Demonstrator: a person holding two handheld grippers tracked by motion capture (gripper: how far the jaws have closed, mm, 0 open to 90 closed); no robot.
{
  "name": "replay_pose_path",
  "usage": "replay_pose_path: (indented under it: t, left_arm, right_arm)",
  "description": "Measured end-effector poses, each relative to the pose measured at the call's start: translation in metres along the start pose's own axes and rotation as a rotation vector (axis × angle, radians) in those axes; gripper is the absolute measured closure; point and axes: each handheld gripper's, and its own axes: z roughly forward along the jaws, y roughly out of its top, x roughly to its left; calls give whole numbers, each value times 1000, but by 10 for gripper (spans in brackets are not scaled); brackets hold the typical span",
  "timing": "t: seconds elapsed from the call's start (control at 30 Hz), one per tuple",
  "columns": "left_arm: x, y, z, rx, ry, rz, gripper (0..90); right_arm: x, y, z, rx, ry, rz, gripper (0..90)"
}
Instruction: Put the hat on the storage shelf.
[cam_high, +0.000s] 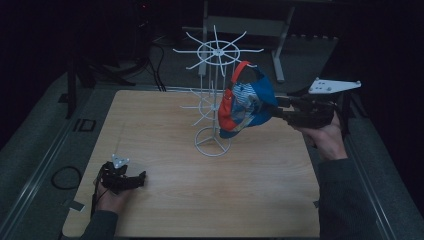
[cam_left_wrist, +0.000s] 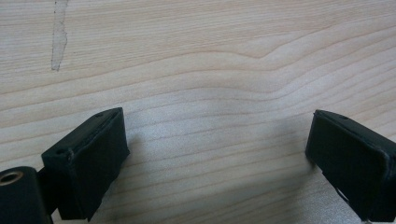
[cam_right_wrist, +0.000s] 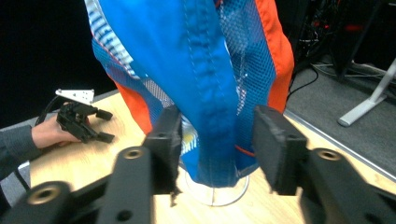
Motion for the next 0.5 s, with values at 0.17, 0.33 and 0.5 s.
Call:
replay_pose_path:
  t: [0.17,0.33,0.5]
  left_arm:
    - [0,0,0,0,1,0,57]
    - [0,0,0,0,1,0,57]
    - [0,0,0,0,1,0,56]
  right_arm:
    - [4,-6,3,40,-37,-14,366]
    - [3,-10,5,58,-63,-2,293]
    - [3,-16,7,73,-72,4,266]
